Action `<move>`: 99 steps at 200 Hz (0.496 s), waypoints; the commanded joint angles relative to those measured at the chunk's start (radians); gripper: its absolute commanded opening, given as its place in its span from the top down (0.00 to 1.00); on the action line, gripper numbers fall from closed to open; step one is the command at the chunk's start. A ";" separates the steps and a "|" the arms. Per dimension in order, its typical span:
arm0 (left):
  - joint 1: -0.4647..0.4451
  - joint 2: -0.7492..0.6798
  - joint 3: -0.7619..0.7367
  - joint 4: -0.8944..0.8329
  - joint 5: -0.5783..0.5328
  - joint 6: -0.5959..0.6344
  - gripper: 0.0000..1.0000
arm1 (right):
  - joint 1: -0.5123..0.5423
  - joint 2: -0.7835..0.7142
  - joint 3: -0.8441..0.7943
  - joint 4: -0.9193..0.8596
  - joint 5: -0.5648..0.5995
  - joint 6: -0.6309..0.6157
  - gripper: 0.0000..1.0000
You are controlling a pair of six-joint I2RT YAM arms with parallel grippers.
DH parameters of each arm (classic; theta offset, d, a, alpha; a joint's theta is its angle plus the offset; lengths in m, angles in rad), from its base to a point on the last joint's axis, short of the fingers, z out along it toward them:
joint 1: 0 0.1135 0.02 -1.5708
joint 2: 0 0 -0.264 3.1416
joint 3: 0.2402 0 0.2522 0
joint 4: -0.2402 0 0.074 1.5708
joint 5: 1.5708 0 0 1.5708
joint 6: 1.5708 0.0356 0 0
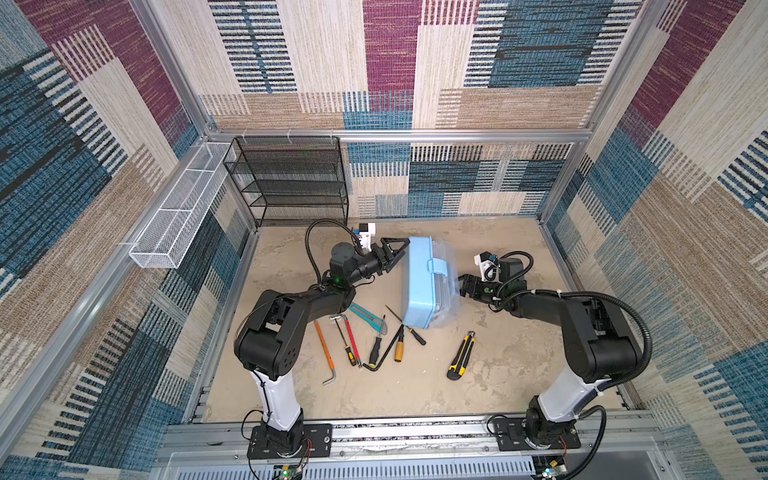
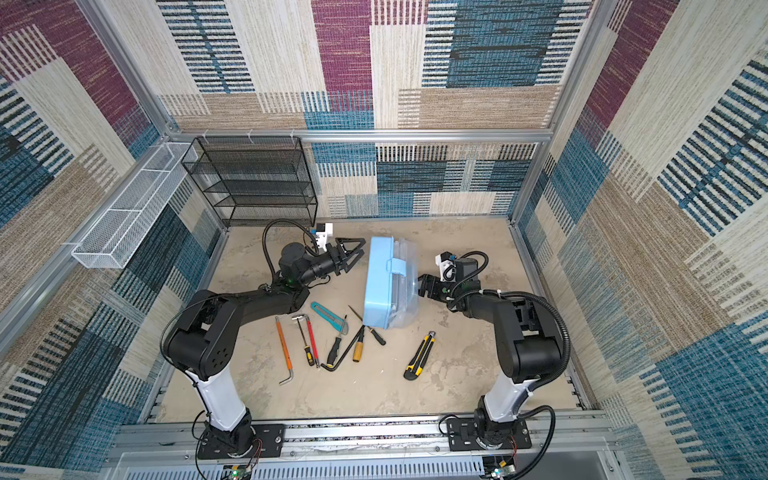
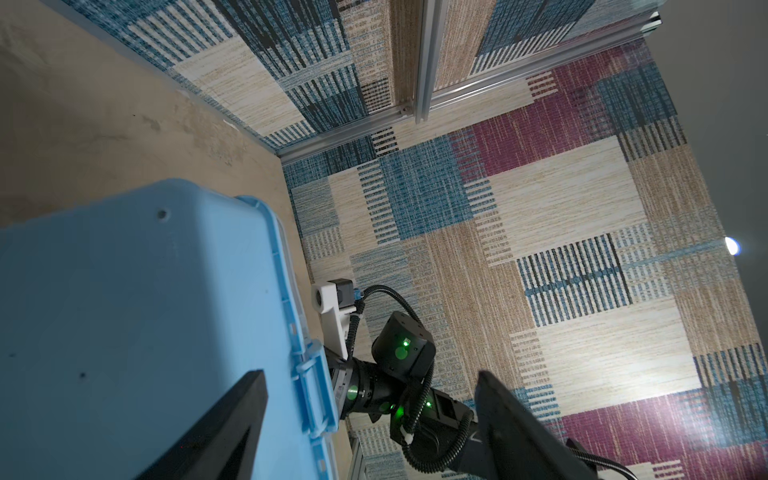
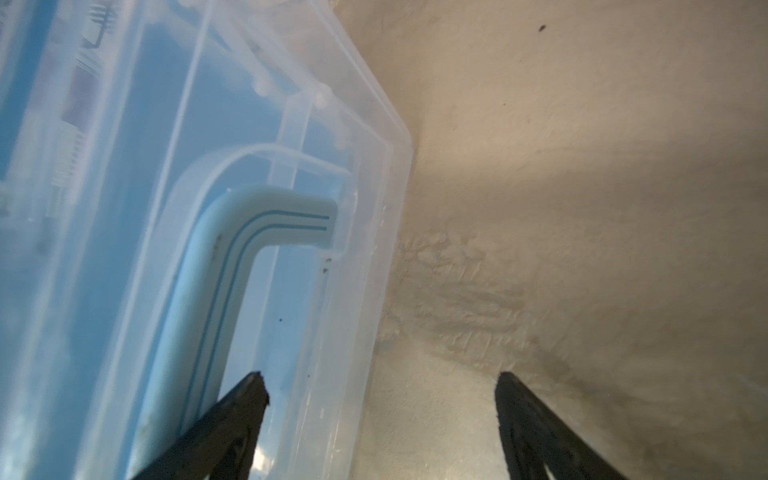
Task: Pack the tool kit
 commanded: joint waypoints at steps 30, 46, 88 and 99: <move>-0.001 -0.071 0.021 -0.440 0.058 0.270 0.21 | 0.001 -0.010 -0.015 0.042 -0.024 0.027 0.14; -0.007 -0.071 0.037 -0.524 0.067 0.322 0.22 | 0.001 -0.016 -0.022 0.058 -0.028 0.039 0.14; -0.049 0.022 0.120 -0.549 0.127 0.312 0.30 | 0.002 -0.015 -0.016 0.111 -0.067 0.088 0.15; -0.060 0.039 0.140 -0.548 0.126 0.312 0.31 | 0.002 -0.022 -0.016 0.125 -0.076 0.101 0.16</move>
